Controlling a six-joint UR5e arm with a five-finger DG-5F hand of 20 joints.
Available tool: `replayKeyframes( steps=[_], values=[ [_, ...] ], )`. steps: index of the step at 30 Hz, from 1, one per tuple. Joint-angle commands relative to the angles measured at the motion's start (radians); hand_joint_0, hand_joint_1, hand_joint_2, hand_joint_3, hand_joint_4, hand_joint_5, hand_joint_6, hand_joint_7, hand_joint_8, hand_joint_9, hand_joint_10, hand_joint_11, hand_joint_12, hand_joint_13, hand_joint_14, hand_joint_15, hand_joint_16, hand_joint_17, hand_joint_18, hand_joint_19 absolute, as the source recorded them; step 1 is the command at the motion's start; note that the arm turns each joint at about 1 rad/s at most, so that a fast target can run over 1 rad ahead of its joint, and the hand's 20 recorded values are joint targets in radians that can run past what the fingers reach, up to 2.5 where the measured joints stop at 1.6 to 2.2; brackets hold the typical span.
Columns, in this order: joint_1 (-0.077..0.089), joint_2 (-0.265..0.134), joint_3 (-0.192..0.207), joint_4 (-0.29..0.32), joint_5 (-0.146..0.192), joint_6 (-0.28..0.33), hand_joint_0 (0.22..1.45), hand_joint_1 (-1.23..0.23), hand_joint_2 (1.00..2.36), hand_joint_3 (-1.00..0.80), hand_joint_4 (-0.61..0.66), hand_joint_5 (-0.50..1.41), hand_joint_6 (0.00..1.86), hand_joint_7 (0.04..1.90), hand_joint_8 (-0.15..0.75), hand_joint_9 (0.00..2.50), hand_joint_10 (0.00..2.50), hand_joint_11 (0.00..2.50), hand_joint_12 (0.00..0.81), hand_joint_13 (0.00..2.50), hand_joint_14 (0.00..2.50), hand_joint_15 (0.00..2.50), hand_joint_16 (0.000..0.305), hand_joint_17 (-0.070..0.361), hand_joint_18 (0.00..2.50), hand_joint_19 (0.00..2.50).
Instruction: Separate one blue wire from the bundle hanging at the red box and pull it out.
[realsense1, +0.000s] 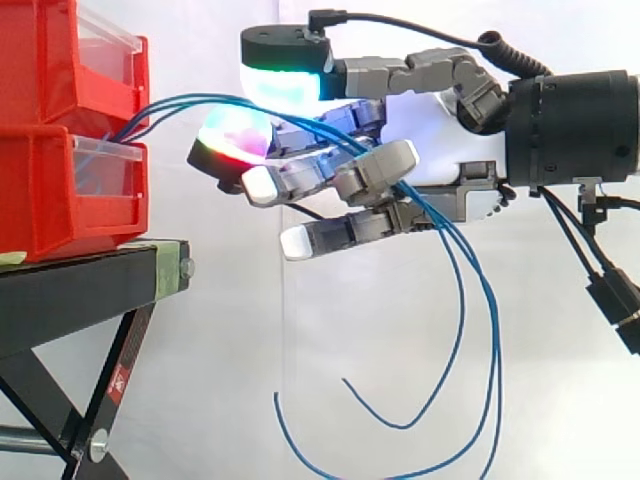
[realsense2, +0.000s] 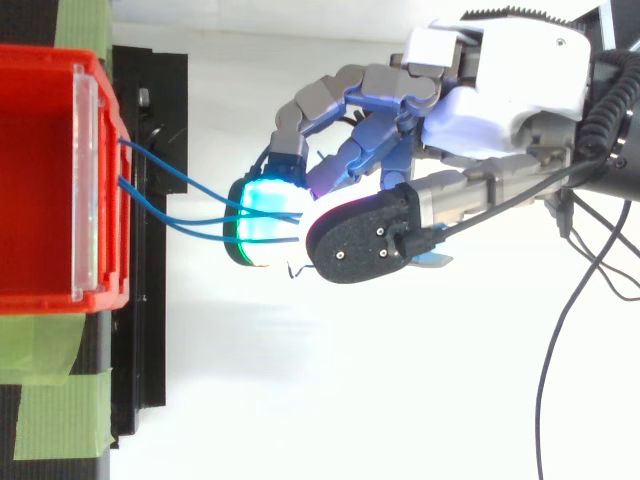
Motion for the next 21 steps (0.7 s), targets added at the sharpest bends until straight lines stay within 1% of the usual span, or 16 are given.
replayKeyframes(
  steps=[1, 5, 6, 8, 13, 14, 16, 17, 19, 21],
  values=[
    [-0.005, 0.002, 0.001, -0.002, 0.0, -0.033, 0.61, -0.7, 1.02, -0.15, 0.2, -0.17, 0.84, 0.87, 0.373, 0.9, 0.02, 0.69, 0.372, 1.63, 0.0, 1.56, 0.055, 0.123, 0.85, 0.46],
    [-0.009, 0.009, 0.026, -0.02, 0.006, -0.068, 0.61, -0.7, 1.02, -0.15, 0.2, -0.17, 0.83, 0.87, 0.369, 0.9, 0.02, 0.69, 0.366, 1.63, 0.0, 1.56, 0.055, 0.123, 0.85, 0.45],
    [-0.009, 0.009, 0.038, -0.042, 0.009, -0.081, 0.61, -0.7, 1.02, -0.15, 0.2, -0.17, 0.83, 0.87, 0.374, 0.9, 0.02, 0.69, 0.371, 1.63, 0.0, 1.56, 0.055, 0.123, 0.85, 0.46],
    [-0.012, 0.009, 0.049, -0.065, 0.009, -0.091, 0.61, -0.7, 1.02, -0.15, 0.2, -0.17, 0.83, 0.86, 0.37, 0.89, 0.02, 0.68, 0.371, 1.63, 0.0, 1.56, 0.055, 0.123, 0.85, 0.46],
    [-0.014, 0.009, 0.096, -0.163, 0.009, -0.116, 0.61, -0.71, 1.02, -0.12, 0.19, -0.17, 0.84, 0.87, 0.373, 0.9, 0.02, 0.68, 0.383, 1.62, 0.0, 1.54, 0.056, 0.125, 0.85, 0.46],
    [-0.016, 0.009, 0.112, -0.198, 0.008, -0.122, 0.61, -0.71, 1.02, -0.11, 0.19, -0.17, 0.84, 0.87, 0.378, 0.9, 0.02, 0.68, 0.398, 1.62, 0.0, 1.51, 0.057, 0.127, 0.86, 0.45],
    [-0.019, 0.008, 0.132, -0.246, 0.008, -0.128, 0.61, -0.71, 1.02, -0.1, 0.19, -0.17, 0.85, 0.85, 0.381, 0.9, 0.02, 0.68, 0.395, 1.63, 0.0, 1.52, 0.058, 0.13, 0.87, 0.45],
    [-0.019, 0.009, 0.135, -0.256, 0.008, -0.13, 0.61, -0.72, 1.02, -0.09, 0.19, -0.17, 0.85, 0.85, 0.385, 0.91, 0.01, 0.68, 0.411, 1.63, 0.0, 1.51, 0.058, 0.131, 0.87, 0.44],
    [-0.019, 0.016, 0.135, -0.287, 0.008, -0.136, 0.61, -0.72, 1.02, -0.08, 0.19, -0.17, 0.85, 0.85, 0.386, 0.91, 0.01, 0.68, 0.409, 1.64, 0.0, 1.5, 0.059, 0.133, 0.87, 0.44],
    [-0.019, 0.017, 0.135, -0.298, 0.008, -0.142, 0.61, -0.72, 1.02, -0.09, 0.19, -0.17, 0.85, 0.86, 0.389, 0.91, 0.02, 0.67, 0.411, 1.64, 0.0, 1.51, 0.059, 0.133, 0.88, 0.44]
  ],
)
